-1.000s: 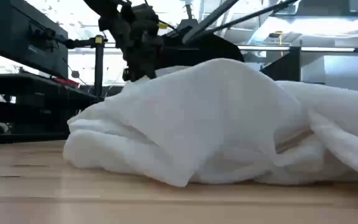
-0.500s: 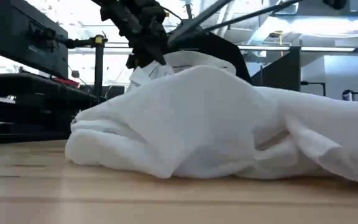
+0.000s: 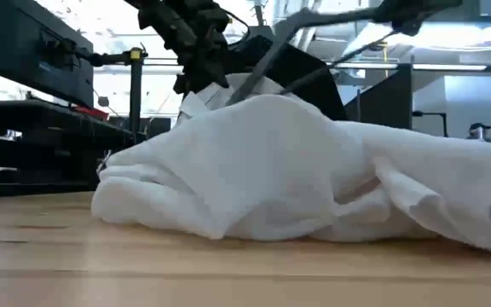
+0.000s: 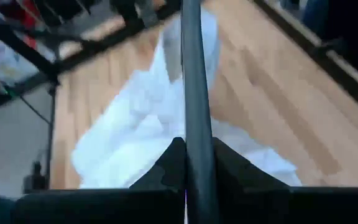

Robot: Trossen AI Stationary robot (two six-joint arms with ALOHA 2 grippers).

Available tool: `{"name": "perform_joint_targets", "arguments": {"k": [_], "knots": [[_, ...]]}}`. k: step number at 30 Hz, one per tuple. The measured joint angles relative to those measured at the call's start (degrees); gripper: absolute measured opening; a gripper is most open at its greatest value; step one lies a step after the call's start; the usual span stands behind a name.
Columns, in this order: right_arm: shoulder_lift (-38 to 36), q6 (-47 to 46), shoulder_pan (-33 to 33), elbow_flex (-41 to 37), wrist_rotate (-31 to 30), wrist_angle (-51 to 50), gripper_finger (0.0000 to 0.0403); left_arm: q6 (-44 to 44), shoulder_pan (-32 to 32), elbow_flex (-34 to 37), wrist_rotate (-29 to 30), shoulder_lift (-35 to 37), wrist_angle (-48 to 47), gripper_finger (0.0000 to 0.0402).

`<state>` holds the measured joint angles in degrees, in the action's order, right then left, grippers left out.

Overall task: Hang clothes
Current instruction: Hang the white polo on the rack

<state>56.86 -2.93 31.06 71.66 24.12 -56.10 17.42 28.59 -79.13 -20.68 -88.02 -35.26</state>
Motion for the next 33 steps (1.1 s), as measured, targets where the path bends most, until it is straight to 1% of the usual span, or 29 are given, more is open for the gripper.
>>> {"name": "perform_joint_targets", "arguments": {"k": [4,10,13,15,18,21,24,26,28,31,33], "knots": [[2.9,0.0,-3.4,0.0,0.0,5.4,0.0029,1.6,0.6,0.0,0.0,1.1,3.2,0.0000],[9.5,0.0,-5.3,0.0,-0.6,13.7,0.0029,6.9,0.8,0.0,-1.0,3.9,11.7,0.0000],[12.4,-0.6,-5.6,-0.4,-1.7,21.2,0.0029,9.6,1.1,0.0,-0.6,5.8,15.6,0.0000],[13.5,-2.8,-5.6,-2.3,-1.9,28.7,0.0029,10.9,1.4,0.0,0.8,7.0,17.2,0.0000],[14.5,-5.1,-6.8,-6.8,-4.6,35.9,0.0029,11.1,1.6,0.0,5.2,9.0,17.2,0.0000],[15.3,-8.2,-9.1,-12.5,-12.4,44.0,0.0029,11.5,1.9,0.0,6.6,10.0,16.9,0.0000],[16.8,-12.0,-10.9,-17.2,-16.1,55.4,0.0029,11.5,2.1,0.0,9.2,10.2,17.4,0.0000],[18.8,-14.1,-12.2,-19.3,-17.5,62.6,0.0029,11.0,2.1,0.0,10.8,10.3,17.5,0.0000],[21.4,-15.5,-13.3,-20.8,-19.0,67.7,0.0029,10.1,2.0,0.1,12.4,10.3,17.8,0.0000],[25.3,-18.3,-14.5,-22.3,-19.3,76.0,0.0029,7.7,1.9,0.4,14.6,10.2,18.6,0.0000],[27.1,-19.6,-14.8,-22.7,-19.3,80.3,0.0029,4.3,2.2,0.4,14.8,10.3,18.9,0.0000]]}}
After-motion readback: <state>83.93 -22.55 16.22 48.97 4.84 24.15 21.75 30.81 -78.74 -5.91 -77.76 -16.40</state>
